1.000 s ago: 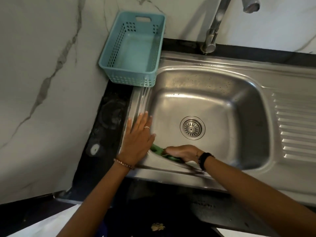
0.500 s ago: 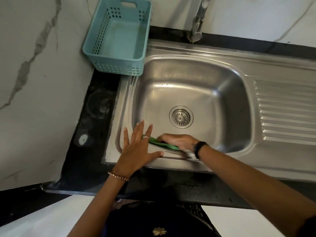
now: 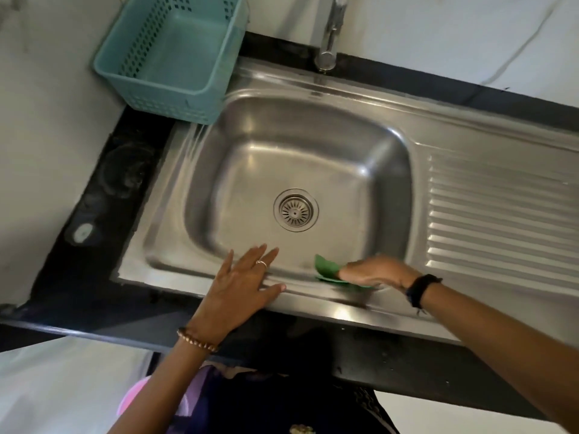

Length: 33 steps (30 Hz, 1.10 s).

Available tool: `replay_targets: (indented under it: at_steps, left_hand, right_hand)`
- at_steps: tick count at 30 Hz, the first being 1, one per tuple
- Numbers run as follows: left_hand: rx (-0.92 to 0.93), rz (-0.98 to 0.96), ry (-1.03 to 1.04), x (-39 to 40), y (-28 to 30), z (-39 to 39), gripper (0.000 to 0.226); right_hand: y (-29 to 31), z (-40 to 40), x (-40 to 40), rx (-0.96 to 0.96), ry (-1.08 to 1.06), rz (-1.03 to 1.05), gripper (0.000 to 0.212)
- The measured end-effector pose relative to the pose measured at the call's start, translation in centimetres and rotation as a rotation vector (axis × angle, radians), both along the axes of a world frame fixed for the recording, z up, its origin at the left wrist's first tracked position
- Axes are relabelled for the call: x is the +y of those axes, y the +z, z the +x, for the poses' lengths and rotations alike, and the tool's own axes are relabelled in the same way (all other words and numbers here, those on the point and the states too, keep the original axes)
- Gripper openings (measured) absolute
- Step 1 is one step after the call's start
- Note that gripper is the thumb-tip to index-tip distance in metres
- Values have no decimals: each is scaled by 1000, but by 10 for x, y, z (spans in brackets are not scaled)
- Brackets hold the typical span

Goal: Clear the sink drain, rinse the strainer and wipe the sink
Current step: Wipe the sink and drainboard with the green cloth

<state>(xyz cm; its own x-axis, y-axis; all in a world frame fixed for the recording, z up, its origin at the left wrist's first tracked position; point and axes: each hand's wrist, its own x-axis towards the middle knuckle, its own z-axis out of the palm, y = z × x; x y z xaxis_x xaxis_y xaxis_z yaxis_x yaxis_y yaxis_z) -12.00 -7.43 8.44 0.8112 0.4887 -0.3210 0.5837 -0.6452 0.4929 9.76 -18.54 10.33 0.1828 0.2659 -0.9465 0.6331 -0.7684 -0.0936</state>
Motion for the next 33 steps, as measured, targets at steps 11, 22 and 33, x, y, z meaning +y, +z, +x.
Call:
replay_targets:
  at_steps: [11, 22, 33]
  left_hand:
    - [-40, 59, 187, -59, -2, 50, 117]
    - [406, -112, -83, -69, 7, 83, 76]
    - [334, -141, -149, -91, 3, 111, 62]
  right_hand:
    - [-5, -12, 9, 426, -201, 327, 43]
    - [-31, 66, -5, -172, 672, -39, 48]
    - [-39, 57, 11, 81, 771, -123, 40]
